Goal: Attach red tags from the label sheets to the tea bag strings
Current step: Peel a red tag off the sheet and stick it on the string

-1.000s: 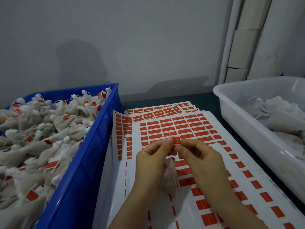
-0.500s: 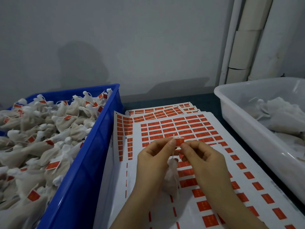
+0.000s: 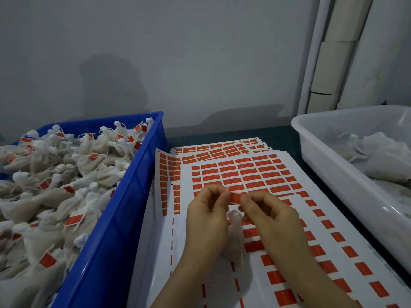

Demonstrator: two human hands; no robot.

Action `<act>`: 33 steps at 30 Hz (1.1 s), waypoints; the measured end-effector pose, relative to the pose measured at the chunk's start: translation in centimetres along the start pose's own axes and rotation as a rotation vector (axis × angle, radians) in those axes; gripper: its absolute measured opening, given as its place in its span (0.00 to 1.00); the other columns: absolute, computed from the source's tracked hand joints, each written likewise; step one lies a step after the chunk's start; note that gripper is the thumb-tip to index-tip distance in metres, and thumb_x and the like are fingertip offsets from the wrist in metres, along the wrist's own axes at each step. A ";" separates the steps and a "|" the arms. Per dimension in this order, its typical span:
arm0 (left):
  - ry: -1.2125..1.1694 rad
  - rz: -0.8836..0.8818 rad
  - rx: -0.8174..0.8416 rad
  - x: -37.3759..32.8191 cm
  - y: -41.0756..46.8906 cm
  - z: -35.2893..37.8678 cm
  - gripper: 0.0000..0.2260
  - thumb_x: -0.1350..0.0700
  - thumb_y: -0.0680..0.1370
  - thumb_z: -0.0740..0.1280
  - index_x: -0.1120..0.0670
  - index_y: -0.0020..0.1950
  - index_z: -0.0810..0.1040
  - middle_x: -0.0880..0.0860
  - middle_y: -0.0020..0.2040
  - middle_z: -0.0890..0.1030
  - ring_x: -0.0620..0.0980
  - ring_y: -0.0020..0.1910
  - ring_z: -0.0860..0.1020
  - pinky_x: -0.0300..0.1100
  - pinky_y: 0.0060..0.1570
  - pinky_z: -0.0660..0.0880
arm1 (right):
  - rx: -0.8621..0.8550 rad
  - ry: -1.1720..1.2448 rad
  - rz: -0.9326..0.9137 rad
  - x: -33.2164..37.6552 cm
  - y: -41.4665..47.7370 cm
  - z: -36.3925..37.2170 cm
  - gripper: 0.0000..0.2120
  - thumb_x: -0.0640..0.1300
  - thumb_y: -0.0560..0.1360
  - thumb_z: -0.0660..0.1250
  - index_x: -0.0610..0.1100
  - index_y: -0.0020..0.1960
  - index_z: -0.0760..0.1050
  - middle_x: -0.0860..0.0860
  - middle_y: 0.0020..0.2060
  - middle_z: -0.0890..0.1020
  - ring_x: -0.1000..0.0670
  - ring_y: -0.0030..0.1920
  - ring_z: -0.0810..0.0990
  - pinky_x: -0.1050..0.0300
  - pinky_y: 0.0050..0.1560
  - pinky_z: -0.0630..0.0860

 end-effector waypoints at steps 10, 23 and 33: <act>-0.070 0.032 -0.037 -0.1 0.6 -1.5 0.03 0.53 0.76 0.63 0.50 0.44 0.75 0.39 0.44 0.82 0.38 0.47 0.81 0.31 0.36 0.77 | 0.208 -0.331 -0.037 -1.5 -0.5 1.7 0.06 0.56 0.73 0.65 0.59 0.38 0.70 0.62 0.39 0.76 0.63 0.41 0.76 0.74 0.36 0.70; -0.449 -0.439 -0.123 0.3 2.4 -2.7 0.03 0.55 0.77 0.66 0.50 0.50 0.77 0.47 0.36 0.84 0.47 0.33 0.83 0.38 0.33 0.78 | 0.068 -0.176 0.062 -1.1 0.2 0.5 0.10 0.62 0.67 0.61 0.58 0.40 0.75 0.60 0.38 0.79 0.61 0.39 0.78 0.73 0.37 0.70; 0.455 0.070 0.372 0.2 0.7 -1.4 0.03 0.47 0.74 0.69 0.40 0.43 0.76 0.38 0.33 0.79 0.36 0.33 0.77 0.23 0.31 0.70 | 0.072 -0.057 0.091 0.1 0.2 -0.1 0.08 0.61 0.67 0.57 0.64 0.43 0.72 0.66 0.43 0.77 0.63 0.43 0.77 0.77 0.31 0.70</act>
Point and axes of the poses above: each hand's wrist, its own y-axis towards the middle knuckle, its own z-axis out of the palm, x = y × z, the point moved 2 cm from there along y, towards the middle knuckle
